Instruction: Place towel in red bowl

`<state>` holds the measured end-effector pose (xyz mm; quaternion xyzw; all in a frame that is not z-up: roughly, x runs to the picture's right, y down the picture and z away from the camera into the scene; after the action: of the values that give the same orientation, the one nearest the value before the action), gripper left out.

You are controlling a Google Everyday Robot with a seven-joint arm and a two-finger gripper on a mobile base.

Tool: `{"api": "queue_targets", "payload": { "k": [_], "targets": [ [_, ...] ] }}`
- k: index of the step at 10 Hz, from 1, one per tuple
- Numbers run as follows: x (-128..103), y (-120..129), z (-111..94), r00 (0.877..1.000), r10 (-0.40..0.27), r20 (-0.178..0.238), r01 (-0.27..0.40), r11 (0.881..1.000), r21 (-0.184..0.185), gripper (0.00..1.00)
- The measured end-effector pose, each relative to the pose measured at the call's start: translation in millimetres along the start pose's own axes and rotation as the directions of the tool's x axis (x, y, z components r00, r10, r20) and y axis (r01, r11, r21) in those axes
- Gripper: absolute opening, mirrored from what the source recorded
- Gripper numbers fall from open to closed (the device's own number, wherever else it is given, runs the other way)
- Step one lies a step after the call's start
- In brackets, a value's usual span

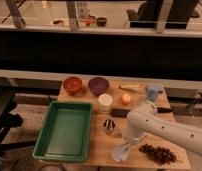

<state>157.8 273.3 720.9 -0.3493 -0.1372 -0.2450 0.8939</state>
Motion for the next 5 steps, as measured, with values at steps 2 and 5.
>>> {"api": "queue_targets", "payload": {
  "k": [2, 5],
  "targets": [
    [-1, 2, -13, 1.0, 0.001, -0.018, -0.001, 1.0, 0.015, 0.04],
    [-10, 2, -30, 0.998, -0.016, -0.053, 0.019, 0.998, 0.059, 0.04]
  ]
}}
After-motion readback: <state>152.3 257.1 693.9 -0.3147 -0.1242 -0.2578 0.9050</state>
